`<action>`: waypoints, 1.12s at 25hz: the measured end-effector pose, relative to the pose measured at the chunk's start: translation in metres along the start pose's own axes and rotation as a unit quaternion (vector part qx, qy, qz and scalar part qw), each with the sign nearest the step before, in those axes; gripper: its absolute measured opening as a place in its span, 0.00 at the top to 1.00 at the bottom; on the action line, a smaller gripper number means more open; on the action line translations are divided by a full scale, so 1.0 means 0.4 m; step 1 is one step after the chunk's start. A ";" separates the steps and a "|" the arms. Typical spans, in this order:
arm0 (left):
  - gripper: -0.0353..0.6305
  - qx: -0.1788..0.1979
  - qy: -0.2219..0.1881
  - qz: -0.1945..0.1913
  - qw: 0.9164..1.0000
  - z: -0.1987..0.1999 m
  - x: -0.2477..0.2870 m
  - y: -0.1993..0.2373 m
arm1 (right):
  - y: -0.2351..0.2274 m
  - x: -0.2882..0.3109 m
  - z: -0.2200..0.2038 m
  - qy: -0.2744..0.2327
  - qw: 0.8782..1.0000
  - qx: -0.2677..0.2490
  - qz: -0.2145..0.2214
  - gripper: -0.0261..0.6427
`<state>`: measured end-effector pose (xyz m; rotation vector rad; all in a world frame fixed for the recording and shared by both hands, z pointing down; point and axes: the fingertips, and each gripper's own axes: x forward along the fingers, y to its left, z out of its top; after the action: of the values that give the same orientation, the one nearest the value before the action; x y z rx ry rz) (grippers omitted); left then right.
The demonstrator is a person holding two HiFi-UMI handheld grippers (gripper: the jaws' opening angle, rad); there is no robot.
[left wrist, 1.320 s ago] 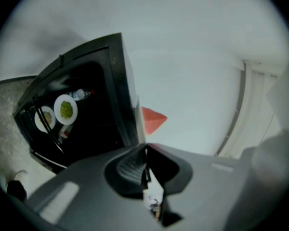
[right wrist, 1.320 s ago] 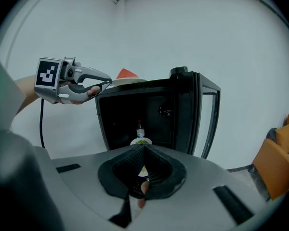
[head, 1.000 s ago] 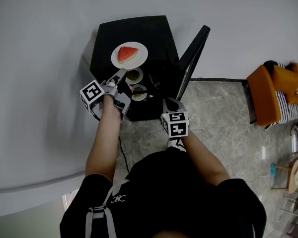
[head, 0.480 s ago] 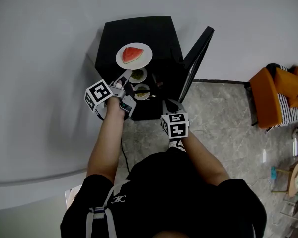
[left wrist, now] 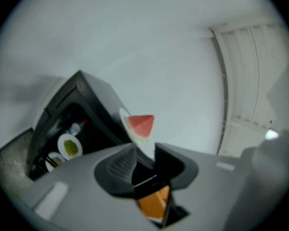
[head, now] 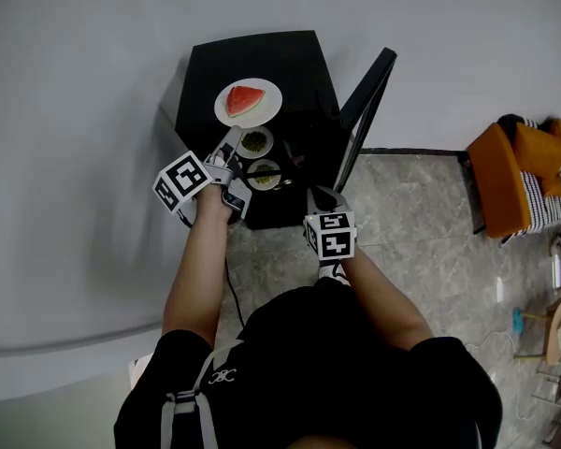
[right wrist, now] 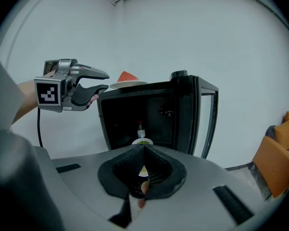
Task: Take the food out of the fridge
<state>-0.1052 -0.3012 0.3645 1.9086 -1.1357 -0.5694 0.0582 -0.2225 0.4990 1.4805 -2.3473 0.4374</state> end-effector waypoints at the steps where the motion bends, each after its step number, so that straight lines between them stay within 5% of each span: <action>1: 0.79 0.036 -0.004 0.017 0.999 0.002 -0.013 0.002 | 0.001 0.000 0.000 0.000 1.000 0.000 0.000 0.98; 4: 0.94 0.147 -0.016 0.072 0.986 0.006 -0.056 0.011 | 0.011 0.001 0.002 -0.001 1.000 0.000 0.003 0.98; 8: 0.95 0.246 -0.004 0.092 0.965 -0.022 -0.092 0.006 | 0.034 -0.002 0.002 -0.003 1.000 -0.001 0.009 0.98; 15: 0.95 0.394 -0.002 0.125 0.911 -0.109 -0.175 0.022 | 0.081 -0.028 0.023 -0.021 1.000 -0.003 0.018 0.98; 28: 0.95 0.379 0.067 0.110 0.916 -0.283 -0.239 0.069 | 0.147 -0.065 0.019 -0.035 0.999 -0.001 0.023 0.97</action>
<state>-0.0849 -0.1776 0.4478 2.3529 -1.6000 0.1740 0.0144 -0.1804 0.4761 1.4660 -2.4394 0.4003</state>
